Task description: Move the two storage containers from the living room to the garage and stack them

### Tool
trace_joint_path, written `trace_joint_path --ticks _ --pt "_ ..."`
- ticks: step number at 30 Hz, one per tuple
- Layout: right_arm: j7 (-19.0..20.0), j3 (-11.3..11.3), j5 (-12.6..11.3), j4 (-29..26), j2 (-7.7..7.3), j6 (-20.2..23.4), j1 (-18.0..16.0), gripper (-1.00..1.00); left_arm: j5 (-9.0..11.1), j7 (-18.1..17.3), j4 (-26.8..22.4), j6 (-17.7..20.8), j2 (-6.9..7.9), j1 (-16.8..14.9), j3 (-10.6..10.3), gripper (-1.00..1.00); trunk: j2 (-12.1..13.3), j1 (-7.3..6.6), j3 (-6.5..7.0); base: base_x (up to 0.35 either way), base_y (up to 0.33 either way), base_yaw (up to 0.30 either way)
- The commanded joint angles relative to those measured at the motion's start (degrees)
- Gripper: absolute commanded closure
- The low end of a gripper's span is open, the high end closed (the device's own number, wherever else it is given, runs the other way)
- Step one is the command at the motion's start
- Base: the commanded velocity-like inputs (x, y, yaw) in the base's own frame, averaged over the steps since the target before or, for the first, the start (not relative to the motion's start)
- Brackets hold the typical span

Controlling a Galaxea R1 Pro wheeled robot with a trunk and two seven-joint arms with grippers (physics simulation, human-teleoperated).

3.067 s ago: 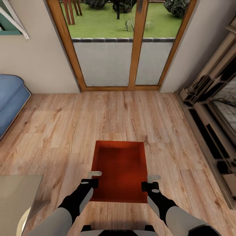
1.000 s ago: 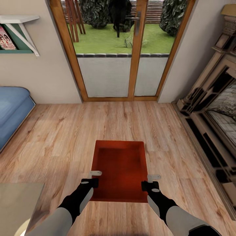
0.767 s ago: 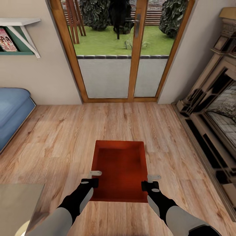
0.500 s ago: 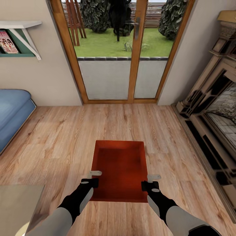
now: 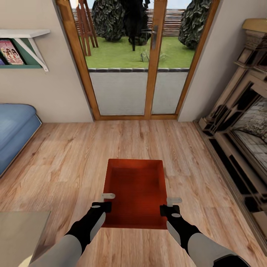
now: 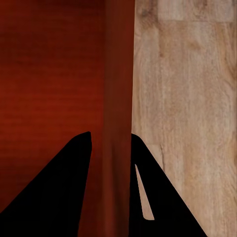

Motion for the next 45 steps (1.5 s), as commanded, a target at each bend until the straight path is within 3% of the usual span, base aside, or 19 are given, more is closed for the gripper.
trace_joint_path --ticks 1,45 --pt "-0.04 -0.27 0.01 -0.69 0.2 -2.01 -0.05 1.0 1.37 0.62 0.05 0.22 -0.02 0.02 -0.12 1.0 -0.04 0.01 0.04 0.0 0.0 0.0" --pt "-0.04 -0.28 0.01 -0.69 0.13 -1.7 -0.05 1.0 1.4 0.62 -0.04 0.22 -0.1 0.02 -0.12 1.0 -0.04 0.01 3.95 0.0 0.0 0.0"
